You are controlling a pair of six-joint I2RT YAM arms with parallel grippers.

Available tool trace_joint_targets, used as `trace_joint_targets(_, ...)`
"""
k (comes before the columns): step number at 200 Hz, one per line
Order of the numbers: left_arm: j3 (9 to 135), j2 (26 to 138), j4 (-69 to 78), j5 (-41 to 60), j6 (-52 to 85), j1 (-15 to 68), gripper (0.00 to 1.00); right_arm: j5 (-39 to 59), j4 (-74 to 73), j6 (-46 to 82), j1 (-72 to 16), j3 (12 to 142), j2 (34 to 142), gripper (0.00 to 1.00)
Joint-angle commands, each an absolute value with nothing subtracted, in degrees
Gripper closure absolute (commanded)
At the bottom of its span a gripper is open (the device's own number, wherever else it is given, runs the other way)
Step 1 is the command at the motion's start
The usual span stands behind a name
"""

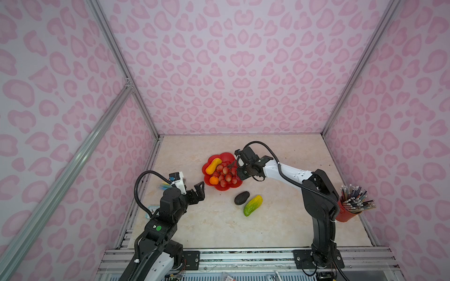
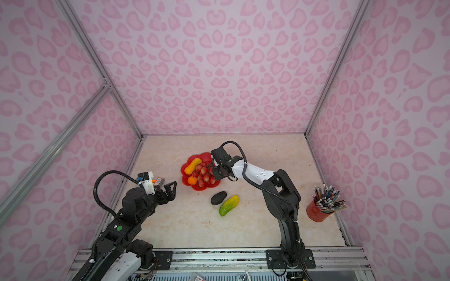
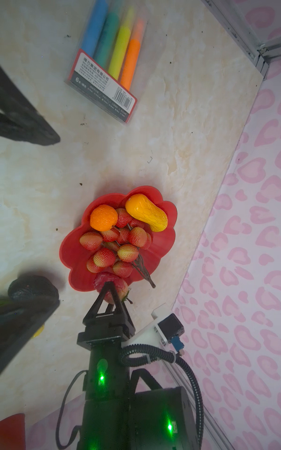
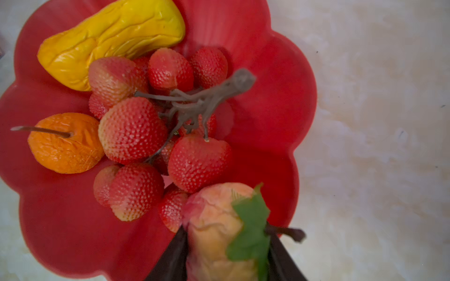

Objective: Place and organize the fake fruits in the fruit bowl
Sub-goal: 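Carry the peach into the red bowl and release with the right gripper, then grasp the dark avocado with the left gripper while the right gripper withdraws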

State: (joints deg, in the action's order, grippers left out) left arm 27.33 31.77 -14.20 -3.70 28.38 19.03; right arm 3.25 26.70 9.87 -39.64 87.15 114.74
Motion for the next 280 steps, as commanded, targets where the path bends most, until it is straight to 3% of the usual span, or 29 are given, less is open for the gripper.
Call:
trace_joint_targets(1, 28.4, 32.9, -15.3, -2.1, 27.5, 18.9, 0.03, 2.5, 27.6, 10.3, -39.6, 86.9, 113.8, 0.41)
trace_joint_targets(32, 30.1, 36.2, -15.2, 1.9, 26.6, 18.9, 0.08, 1.7, 25.3, 12.4, -38.8, 85.6, 108.1, 0.31)
trace_joint_targets(75, 33.1, 43.2, -14.5, 9.2, 24.5, 20.5, 0.17, -0.2, 15.4, 19.7, -36.4, 70.5, 92.6, 0.2)
trace_joint_targets(121, 37.1, 51.9, -15.0, 0.9, 19.2, 32.6, 0.2, -6.5, 4.4, 26.3, -34.2, 50.8, 74.8, 0.06)
trace_joint_targets(182, 45.4, 68.2, -17.5, -4.6, 11.7, 43.8, 0.26, -5.2, 0.9, 31.4, -27.0, 38.0, 60.0, 0.04)
trace_joint_targets(280, 55.8, 88.9, -20.2, -10.5, 10.0, 51.3, 0.3, -4.2, 1.5, 31.9, -24.8, 35.7, 57.4, 0.04)
